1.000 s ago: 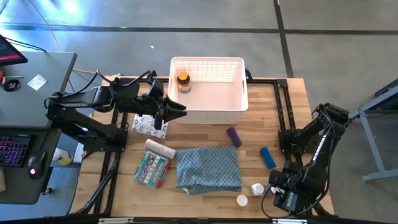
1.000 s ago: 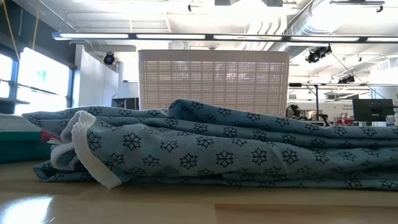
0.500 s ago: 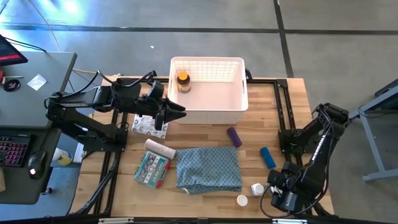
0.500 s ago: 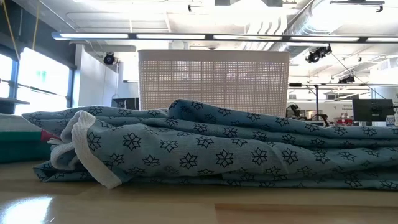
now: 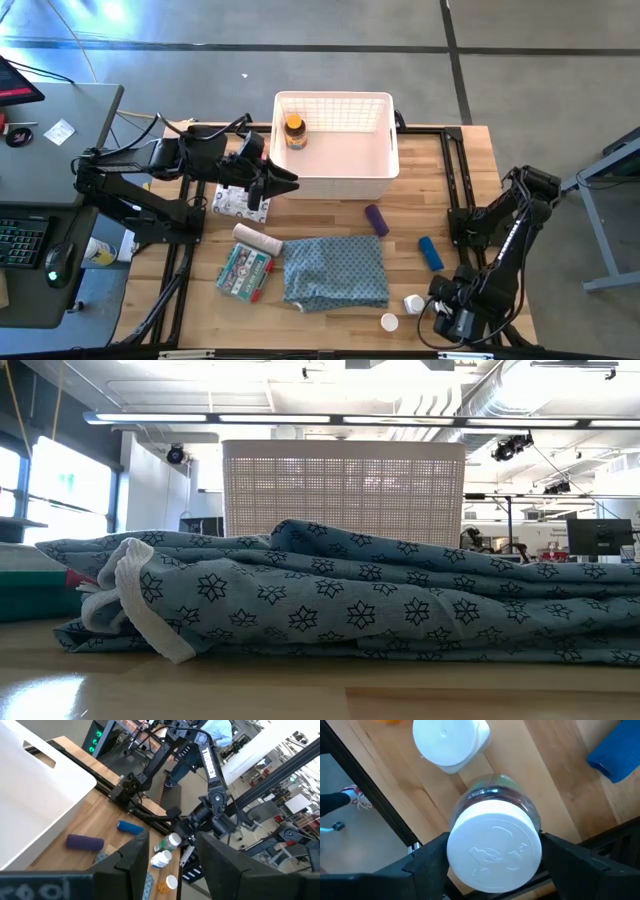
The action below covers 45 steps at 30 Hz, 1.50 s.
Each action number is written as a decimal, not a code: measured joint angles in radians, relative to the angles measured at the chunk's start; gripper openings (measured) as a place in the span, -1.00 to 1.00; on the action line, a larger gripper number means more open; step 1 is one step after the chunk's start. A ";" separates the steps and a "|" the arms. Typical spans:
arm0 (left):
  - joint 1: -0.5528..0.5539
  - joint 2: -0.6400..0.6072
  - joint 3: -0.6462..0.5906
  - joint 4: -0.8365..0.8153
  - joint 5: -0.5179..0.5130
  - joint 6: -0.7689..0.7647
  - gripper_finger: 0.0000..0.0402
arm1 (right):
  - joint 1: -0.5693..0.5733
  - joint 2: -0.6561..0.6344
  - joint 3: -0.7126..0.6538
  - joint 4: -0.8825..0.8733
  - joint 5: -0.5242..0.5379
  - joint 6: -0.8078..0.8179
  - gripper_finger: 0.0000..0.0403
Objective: Pick & place medical supplies in basket/bin
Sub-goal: Put the green pill bottle into the white bin
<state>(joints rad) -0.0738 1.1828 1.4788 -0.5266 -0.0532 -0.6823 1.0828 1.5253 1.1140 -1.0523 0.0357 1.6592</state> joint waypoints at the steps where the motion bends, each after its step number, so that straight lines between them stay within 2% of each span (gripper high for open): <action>1: 0.000 0.000 0.000 0.000 0.000 0.000 0.00 | 0.000 0.000 0.006 -0.011 0.006 0.000 0.44; 13: 0.000 0.000 0.000 -0.016 0.003 0.000 0.00 | -0.010 0.000 0.016 -0.027 0.014 0.000 0.42; 19: 0.000 0.000 0.000 -0.051 0.003 0.000 0.00 | -0.033 0.000 0.016 -0.027 0.015 -0.001 0.09; 28: 0.000 0.000 0.000 -0.053 0.003 0.000 0.00 | -0.062 -0.026 0.021 -0.042 -0.035 0.001 0.08; 31: 0.000 0.000 0.000 -0.052 0.014 0.000 0.00 | -0.077 -0.069 0.065 -0.124 -0.038 0.014 0.08; 37: 0.000 -0.017 0.000 -0.029 0.018 0.033 0.00 | -0.156 -0.167 0.237 -0.307 0.094 -0.016 0.08; 45: 0.002 -0.070 0.000 0.081 0.018 0.092 0.00 | -0.436 -0.196 0.495 -0.351 0.338 -0.289 0.08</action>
<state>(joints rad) -0.0723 1.1124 1.4792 -0.4452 -0.0357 -0.5905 0.6471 1.3289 1.6087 -1.4031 0.3737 1.3704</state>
